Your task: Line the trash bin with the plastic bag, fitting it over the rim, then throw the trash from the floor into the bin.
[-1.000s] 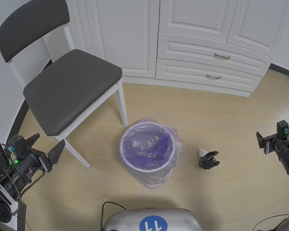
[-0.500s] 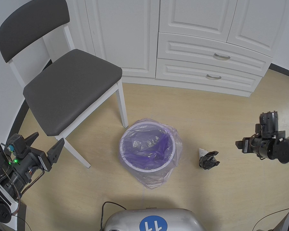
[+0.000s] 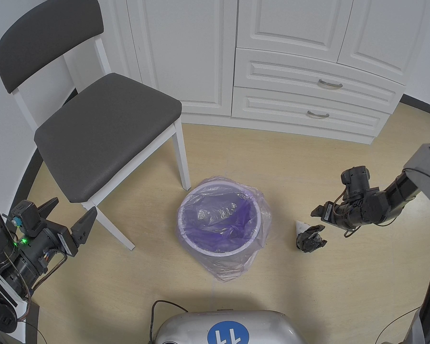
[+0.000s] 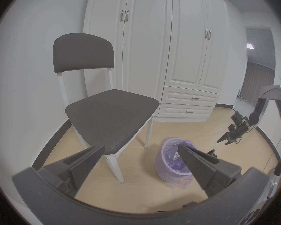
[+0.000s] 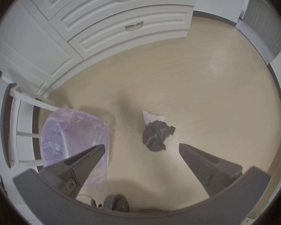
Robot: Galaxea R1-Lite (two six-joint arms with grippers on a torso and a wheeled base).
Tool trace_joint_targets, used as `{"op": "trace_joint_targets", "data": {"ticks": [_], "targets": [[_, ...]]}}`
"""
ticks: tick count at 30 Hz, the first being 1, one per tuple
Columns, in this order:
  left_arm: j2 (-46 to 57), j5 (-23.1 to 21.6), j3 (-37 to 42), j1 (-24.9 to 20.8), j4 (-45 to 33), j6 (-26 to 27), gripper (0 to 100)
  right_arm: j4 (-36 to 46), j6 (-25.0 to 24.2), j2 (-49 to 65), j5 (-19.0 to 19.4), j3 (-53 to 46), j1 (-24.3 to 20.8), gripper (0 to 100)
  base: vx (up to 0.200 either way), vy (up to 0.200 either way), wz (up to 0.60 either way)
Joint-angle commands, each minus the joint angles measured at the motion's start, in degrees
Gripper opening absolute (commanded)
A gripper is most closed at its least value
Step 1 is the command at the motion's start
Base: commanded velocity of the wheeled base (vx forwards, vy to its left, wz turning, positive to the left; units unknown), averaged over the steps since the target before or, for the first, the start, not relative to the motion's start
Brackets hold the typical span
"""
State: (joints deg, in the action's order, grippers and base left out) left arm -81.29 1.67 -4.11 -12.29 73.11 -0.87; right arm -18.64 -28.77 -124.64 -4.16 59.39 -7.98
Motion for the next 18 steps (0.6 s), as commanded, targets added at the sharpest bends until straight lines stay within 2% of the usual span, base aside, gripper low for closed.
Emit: {"op": "trace_joint_targets", "data": {"ticks": [1, 18], "targets": [[-0.3, 0.1, -0.1, -0.1, 0.0, 0.0, 100, -10.6, -2.2, -14.4, -0.1, -0.6, 0.3, 100, 0.000, 0.000, 0.00], [-0.5, 0.1, -0.3, 0.2, 0.0, 0.0, 100, -9.7, -2.1, -21.1, -1.9, 9.7, 1.3, 100, 0.000, 0.000, 0.00]]}}
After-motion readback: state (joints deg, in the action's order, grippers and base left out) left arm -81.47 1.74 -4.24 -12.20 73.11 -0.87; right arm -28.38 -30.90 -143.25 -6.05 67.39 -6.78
